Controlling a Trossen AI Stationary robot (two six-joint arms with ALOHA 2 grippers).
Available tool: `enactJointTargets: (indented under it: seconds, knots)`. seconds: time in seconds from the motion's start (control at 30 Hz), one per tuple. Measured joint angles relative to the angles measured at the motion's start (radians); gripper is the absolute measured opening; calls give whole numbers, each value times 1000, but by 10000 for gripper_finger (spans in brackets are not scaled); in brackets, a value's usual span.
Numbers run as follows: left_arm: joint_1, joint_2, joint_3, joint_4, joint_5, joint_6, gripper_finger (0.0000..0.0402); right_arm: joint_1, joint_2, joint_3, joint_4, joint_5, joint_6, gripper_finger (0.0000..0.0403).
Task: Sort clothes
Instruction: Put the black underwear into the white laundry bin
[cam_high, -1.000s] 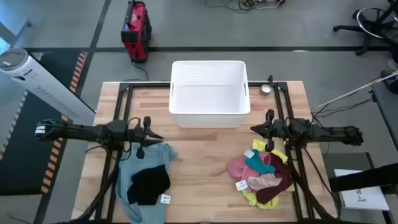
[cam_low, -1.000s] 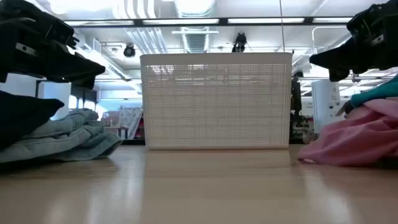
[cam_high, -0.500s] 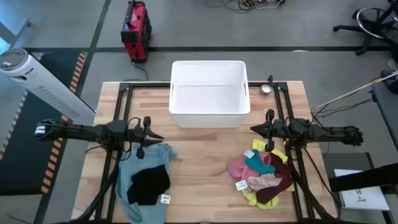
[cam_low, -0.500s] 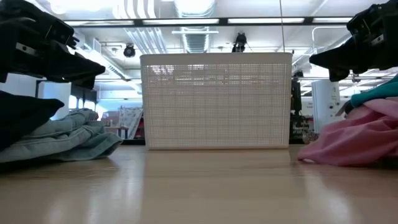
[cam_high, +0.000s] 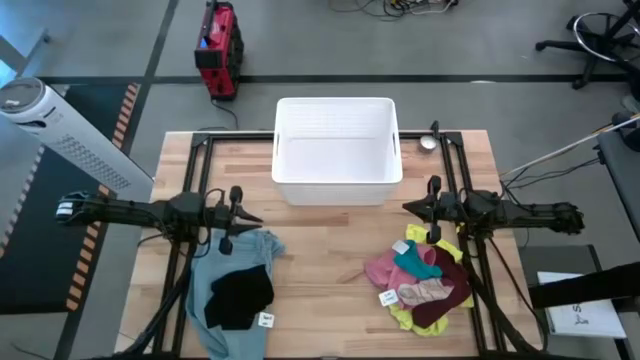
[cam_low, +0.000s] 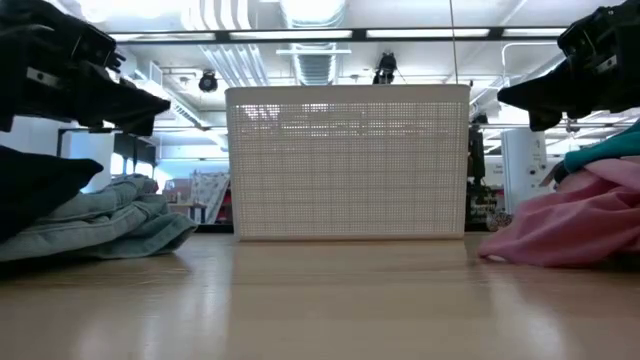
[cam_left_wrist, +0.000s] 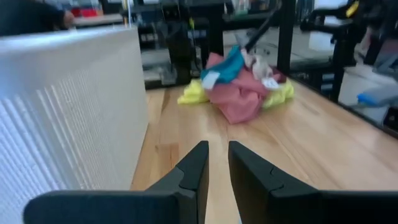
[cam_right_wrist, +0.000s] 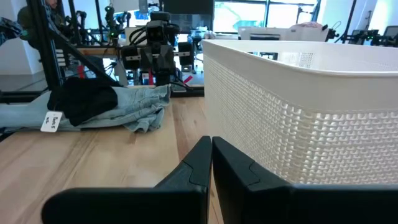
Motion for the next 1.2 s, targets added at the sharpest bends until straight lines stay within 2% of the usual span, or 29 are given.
enactJointTargets:
  seconds: [0.1, 0.3, 0.33, 0.53, 0.7, 0.93, 1.0, 1.13, 1.2]
  knots:
    - [0, 0, 0, 63, 0, -37, 50, 0, 0, 0, 1, 0, 0, 0]
    - [0, 0, 0, 125, 0, -343, 50, 0, 0, 0, 15, 2, 1, 0]
    - [0, 0, 0, 132, -4, -350, 50, 0, 0, 0, 17, 2, 3, 0]
    - [0, 23, 0, 151, -17, -345, 50, 0, 0, 0, 39, 1, 1, 0]
    - [0, 45, 0, 151, -18, -255, 50, 0, 0, 0, 39, 1, 1, 0]
    - [0, 79, 0, 163, -18, -275, 50, 0, 0, 0, 39, 1, 1, 0]
    - [0, 89, 0, 172, -13, -236, 50, 0, 0, 0, 39, 0, 1, 0]
    - [0, 118, 31, 151, 10, -144, 20, 0, 0, 0, 39, 0, 1, 0]
    - [1, 135, 78, 90, 19, -134, 6, 0, 0, 0, 40, 0, 1, 0]
